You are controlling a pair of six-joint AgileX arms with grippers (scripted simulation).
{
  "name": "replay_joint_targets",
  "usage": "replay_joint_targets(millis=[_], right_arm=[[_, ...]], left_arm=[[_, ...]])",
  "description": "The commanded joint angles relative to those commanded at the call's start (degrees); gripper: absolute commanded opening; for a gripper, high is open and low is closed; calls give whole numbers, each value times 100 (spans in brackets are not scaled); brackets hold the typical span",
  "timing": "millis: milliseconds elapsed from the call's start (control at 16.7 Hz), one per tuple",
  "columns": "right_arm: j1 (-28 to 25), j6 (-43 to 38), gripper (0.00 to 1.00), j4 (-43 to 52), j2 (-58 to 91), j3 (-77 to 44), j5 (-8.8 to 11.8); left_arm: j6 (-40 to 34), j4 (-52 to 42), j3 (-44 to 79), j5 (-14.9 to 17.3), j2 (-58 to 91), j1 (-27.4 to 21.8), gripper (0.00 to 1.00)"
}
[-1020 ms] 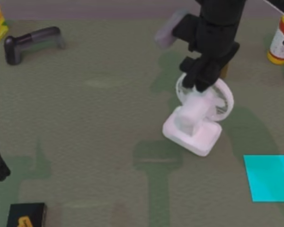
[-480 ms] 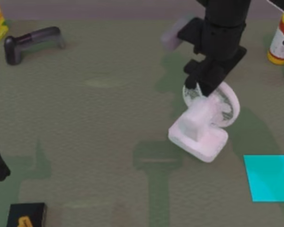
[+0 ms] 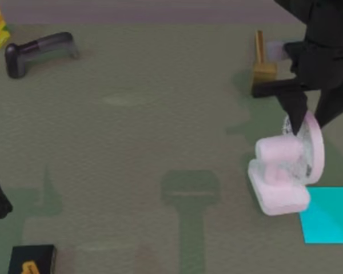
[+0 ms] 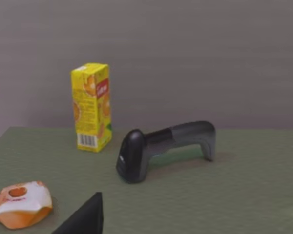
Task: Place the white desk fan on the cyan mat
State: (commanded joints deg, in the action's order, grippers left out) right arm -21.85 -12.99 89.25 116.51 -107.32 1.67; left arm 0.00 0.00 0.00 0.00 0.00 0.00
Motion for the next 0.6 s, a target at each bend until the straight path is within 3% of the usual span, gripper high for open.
replay_joint_targets(millis=[600], right_arm=[[625,-6148,0,-974,-2375,2049,65]], left_arm=[[0,0,0,0,0,0,100]])
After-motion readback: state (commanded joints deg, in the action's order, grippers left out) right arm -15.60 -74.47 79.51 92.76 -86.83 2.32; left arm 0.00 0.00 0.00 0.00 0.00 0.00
